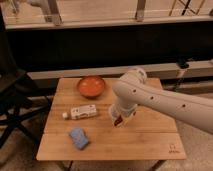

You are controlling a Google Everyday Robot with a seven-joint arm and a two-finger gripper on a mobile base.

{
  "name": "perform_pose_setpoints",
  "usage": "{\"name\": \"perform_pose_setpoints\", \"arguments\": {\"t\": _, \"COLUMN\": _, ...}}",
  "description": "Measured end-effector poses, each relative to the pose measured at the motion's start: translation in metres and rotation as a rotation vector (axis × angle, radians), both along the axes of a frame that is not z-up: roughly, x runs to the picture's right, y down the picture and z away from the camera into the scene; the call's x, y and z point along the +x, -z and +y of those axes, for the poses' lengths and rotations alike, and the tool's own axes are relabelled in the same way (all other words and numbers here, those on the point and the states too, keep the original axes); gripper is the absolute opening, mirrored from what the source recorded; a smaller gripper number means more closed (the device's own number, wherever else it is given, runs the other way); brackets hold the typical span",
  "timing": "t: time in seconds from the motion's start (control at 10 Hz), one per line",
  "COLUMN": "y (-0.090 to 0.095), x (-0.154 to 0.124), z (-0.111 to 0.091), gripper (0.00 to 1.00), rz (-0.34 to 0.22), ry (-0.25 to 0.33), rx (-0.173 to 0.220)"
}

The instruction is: Place the pepper in the ceramic cup

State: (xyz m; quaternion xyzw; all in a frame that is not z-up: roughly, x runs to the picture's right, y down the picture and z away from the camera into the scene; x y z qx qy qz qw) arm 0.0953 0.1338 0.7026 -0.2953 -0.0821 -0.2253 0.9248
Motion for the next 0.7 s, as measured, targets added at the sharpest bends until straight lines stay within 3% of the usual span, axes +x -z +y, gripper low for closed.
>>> {"name": "perform_pose_setpoints", "arguments": {"t": 0.7, "y": -0.015, "x": -0.012, "z": -0.013, "gripper": 0.00, "rz": 0.022, "ry": 0.021, "rx": 0.013}}
